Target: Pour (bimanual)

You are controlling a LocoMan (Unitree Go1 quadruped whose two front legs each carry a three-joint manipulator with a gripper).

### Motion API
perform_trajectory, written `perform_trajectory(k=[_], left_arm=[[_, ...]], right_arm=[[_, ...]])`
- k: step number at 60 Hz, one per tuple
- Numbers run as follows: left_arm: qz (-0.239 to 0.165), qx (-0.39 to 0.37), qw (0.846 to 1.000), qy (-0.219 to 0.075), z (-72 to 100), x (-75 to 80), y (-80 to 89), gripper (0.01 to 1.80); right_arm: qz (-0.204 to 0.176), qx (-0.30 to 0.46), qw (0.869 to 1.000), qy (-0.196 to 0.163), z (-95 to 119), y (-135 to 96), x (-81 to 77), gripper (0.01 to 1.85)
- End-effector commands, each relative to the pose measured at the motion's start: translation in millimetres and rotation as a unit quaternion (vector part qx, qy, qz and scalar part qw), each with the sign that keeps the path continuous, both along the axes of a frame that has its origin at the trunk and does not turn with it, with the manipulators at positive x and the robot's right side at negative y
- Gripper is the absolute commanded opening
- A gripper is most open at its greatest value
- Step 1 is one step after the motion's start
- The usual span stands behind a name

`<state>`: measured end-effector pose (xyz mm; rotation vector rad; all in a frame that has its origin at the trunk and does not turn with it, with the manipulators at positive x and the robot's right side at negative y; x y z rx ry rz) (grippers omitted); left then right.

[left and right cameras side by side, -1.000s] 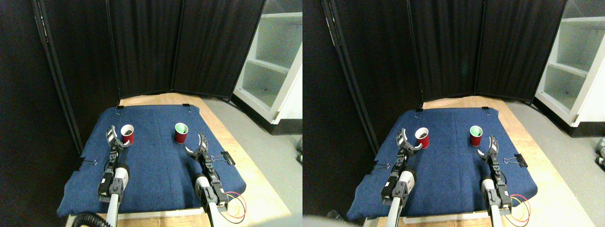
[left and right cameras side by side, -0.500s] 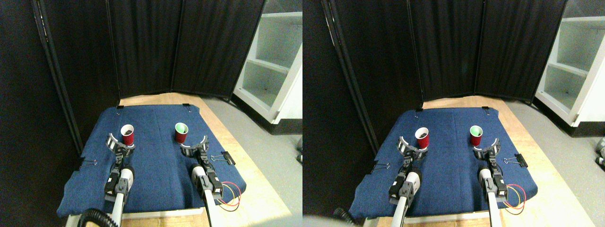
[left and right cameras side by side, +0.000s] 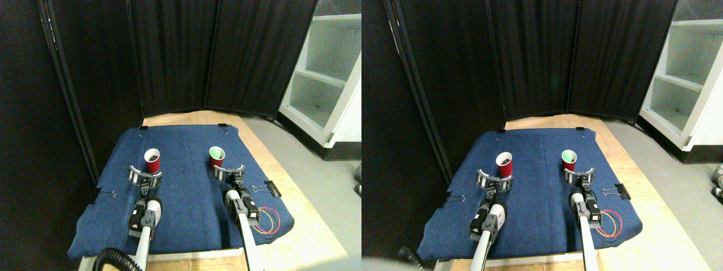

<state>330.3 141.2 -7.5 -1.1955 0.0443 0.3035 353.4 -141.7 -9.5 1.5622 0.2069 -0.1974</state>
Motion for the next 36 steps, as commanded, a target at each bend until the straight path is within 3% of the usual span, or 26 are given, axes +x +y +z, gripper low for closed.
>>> perform_trajectory(k=[1,15,36], left_arm=[[-0.001,-0.034,0.999,-0.02,1.0,4.5,-2.3,1.16],[0.001,-0.093,0.995,-0.021,-0.7,12.1,-3.1,1.18],[-0.004,-0.076,0.997,-0.007,-7.5,19.3,-9.2,1.18]], right_arm=[[0.004,-0.006,1.0,-0.006,-1,5,6.7,1.07],[0.013,0.0,1.0,0.001,-2,13,13.5,1.16],[0.026,0.015,1.0,0.005,-5,21,17.5,1.18]])
